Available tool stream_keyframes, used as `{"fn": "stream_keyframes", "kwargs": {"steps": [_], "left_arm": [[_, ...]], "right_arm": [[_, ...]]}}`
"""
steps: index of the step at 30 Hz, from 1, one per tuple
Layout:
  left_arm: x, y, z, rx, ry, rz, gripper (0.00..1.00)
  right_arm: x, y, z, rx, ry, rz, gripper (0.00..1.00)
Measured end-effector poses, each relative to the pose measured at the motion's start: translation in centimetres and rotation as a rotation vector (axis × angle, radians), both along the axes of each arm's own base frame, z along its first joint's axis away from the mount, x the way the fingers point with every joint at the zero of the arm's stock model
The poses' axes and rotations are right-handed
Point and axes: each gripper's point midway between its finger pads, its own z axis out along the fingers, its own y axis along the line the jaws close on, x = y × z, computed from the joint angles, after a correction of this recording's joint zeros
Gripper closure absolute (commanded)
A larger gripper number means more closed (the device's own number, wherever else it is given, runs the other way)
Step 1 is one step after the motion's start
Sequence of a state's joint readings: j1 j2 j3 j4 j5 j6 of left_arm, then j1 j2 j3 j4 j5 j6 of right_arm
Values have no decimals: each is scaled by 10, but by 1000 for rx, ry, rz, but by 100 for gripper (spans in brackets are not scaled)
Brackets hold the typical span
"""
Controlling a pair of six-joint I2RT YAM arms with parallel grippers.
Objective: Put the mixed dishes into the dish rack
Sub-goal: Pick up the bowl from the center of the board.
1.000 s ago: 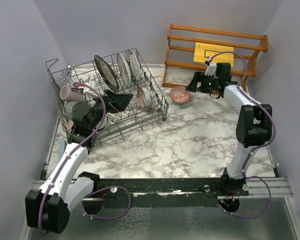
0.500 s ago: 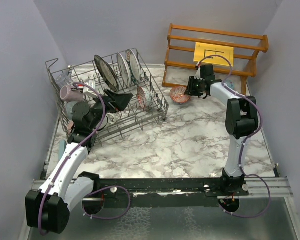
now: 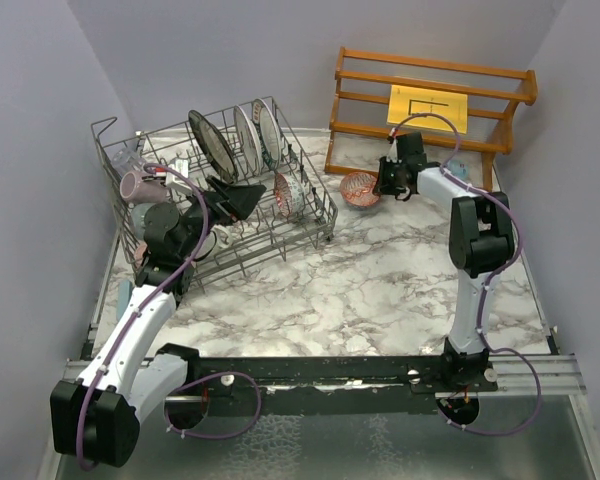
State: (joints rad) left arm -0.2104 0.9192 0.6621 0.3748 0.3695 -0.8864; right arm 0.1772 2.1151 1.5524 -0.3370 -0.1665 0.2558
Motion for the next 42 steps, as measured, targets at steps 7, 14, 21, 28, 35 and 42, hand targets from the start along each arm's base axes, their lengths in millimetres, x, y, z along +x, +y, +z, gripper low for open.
{"fn": "stream_keyframes", "kwargs": {"steps": [7,14,21,28,35,42], "left_arm": [[-3,-4,16,-103,4,-25,7],[-5,-26,16,-165,57,-94,7],[-20,-84,34,-225,79,-237,10],[-20,-136,57,-373,117,-301,13],[-1,-183,80,-551,276,-293,19],[8,-199,98,-687,421,-243,19]], "right_arm": [[4,-2,2,-31,-47,35,97],[-26,-20,33,-151,-147,116,99],[-51,-37,134,-267,-476,176,99],[-68,-51,187,-392,-700,205,99],[-56,-59,229,-563,-824,264,99],[-63,-55,319,-679,-1043,327,99]]}}
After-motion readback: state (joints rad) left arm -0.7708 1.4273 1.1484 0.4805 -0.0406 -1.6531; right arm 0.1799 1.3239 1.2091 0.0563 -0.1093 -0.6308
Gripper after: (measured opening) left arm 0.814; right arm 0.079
